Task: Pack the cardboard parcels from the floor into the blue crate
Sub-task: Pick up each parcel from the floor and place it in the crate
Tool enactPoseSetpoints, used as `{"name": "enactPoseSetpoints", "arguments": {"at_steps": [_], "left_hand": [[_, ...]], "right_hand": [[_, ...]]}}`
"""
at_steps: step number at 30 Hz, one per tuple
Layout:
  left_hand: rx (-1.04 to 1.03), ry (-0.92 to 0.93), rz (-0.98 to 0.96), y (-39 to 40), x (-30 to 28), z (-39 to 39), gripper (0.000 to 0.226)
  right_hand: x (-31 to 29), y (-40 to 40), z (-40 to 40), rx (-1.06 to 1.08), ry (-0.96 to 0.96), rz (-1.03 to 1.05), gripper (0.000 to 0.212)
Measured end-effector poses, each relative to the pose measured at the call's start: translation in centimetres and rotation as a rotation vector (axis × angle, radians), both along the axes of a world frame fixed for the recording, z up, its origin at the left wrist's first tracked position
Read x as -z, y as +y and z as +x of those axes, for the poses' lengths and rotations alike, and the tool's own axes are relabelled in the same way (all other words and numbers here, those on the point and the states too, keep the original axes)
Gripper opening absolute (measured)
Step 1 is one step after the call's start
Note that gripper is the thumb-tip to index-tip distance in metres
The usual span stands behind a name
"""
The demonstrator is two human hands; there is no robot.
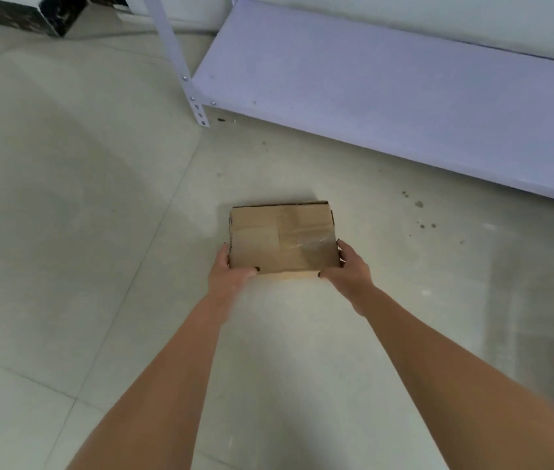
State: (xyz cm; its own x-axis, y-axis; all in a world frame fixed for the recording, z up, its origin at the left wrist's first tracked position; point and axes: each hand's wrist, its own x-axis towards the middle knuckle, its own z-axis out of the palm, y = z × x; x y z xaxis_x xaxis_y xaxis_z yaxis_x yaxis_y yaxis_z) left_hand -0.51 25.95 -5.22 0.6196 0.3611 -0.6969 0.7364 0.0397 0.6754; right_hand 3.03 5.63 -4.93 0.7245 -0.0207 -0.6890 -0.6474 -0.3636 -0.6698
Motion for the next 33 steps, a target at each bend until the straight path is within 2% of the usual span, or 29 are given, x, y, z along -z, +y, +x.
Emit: {"name": "enactPoseSetpoints", "arguments": {"at_steps": [7,12,15,18,19,21,25,30,33], "left_hand": [[0.126,0.088,0.008,-4.7,-11.2,-4.0,0.077],[0.203,0.062,-0.033,-9.3,-20.2,-7.5,0.047],[0.181,0.053,-0.074,-12.4,-24.7,-8.6,0.04],[0.176,0.033,-0.108,-15.7,-27.7,-8.7,0.034],[0.182,0.019,-0.12,-16.9,-28.4,-8.5,0.038],[0.207,0.011,-0.103,-19.9,-29.7,-8.3,0.049],[0.159,-0.059,-0.091,-23.4,-30.6,-7.8,0.045],[0.099,-0.145,-0.103,-33.4,-32.3,-9.4,0.042],[0.072,-0.178,-0.062,-38.9,-33.1,-10.8,0.042]], "right_hand": [[-11.7,-4.9,-5.5,0.059,0.063,-0.024,0.045],[-21.4,-9.8,-9.5,0.181,0.077,-0.083,0.021],[-26.1,-12.9,-11.0,0.272,0.066,-0.128,0.031],[-29.5,-15.8,-12.1,0.33,0.011,-0.128,0.032],[-30.2,-16.9,-12.1,0.356,-0.009,-0.124,0.033],[-31.0,-19.8,-12.2,0.428,-0.052,-0.098,0.037],[-32.4,-23.1,-12.0,0.46,-0.074,-0.052,0.047],[-34.7,-31.0,-14.1,0.626,-0.211,0.096,0.043],[-35.5,-35.9,-16.3,0.626,-0.28,0.067,0.045]]}}
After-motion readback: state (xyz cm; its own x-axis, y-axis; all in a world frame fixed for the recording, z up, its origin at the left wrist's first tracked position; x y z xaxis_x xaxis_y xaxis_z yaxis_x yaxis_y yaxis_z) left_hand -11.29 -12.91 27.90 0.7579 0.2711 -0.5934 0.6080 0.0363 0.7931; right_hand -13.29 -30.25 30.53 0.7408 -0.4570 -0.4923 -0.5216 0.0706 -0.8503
